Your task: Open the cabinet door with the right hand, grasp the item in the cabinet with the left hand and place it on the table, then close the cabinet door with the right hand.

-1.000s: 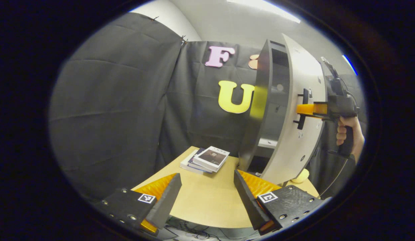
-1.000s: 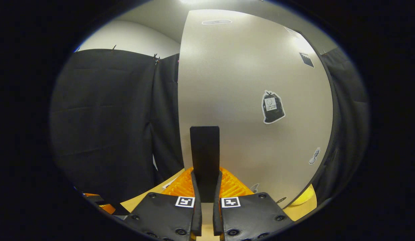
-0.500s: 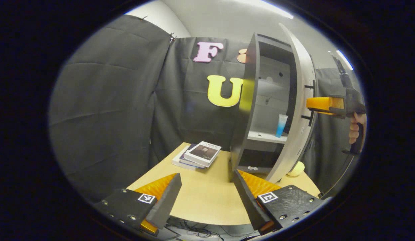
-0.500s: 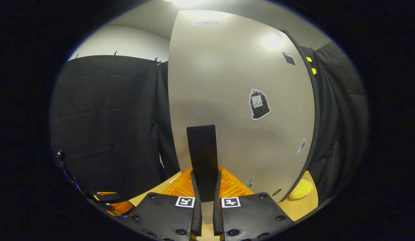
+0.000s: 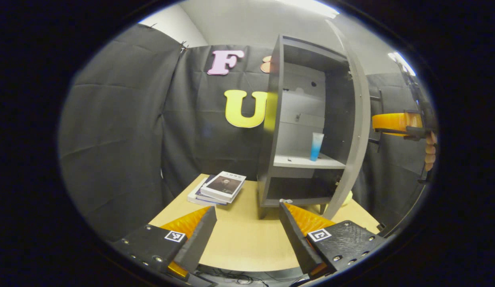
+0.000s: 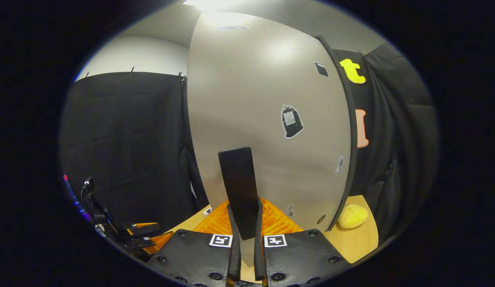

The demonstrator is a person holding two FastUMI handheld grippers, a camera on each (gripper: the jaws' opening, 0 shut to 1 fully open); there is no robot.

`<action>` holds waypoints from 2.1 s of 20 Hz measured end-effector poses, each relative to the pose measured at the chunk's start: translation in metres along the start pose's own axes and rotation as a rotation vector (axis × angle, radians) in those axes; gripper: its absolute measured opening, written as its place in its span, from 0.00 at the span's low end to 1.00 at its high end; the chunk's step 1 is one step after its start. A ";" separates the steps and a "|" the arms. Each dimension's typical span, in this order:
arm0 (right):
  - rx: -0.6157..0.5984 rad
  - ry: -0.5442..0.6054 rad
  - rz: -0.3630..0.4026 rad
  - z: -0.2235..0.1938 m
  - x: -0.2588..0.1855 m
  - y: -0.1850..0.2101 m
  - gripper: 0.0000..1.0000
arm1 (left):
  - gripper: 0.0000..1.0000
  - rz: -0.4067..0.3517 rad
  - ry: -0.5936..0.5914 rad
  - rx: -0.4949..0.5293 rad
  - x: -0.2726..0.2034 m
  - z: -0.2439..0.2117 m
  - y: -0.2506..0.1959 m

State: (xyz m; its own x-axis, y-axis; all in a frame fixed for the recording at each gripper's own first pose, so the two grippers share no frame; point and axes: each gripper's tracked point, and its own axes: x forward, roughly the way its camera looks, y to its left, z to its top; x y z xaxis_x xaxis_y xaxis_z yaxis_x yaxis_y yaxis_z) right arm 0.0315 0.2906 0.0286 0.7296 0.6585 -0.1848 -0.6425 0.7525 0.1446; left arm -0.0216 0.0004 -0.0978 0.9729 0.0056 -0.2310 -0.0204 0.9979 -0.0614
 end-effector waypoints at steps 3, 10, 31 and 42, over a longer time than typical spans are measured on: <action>0.005 -0.028 -0.011 0.001 -0.007 -0.005 0.15 | 0.95 -0.038 0.009 -0.015 0.006 -0.003 -0.012; -0.008 -0.044 -0.072 0.002 -0.019 -0.016 0.12 | 0.95 -0.088 0.026 -0.004 0.021 -0.007 -0.024; -0.033 -0.017 -0.313 0.023 -0.099 -0.100 0.13 | 0.94 -0.111 0.107 0.017 0.055 -0.050 -0.063; 0.100 -0.062 -0.237 0.027 -0.110 -0.139 0.11 | 0.94 -0.130 0.125 0.022 0.070 -0.032 -0.128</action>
State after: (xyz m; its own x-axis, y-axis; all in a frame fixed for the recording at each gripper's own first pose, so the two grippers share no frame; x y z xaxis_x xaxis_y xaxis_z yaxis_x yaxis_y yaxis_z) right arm 0.0472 0.1135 0.0548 0.8716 0.4613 -0.1659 -0.4283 0.8812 0.2003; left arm 0.0414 -0.1290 -0.1369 0.9308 -0.1302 -0.3415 0.1102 0.9909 -0.0772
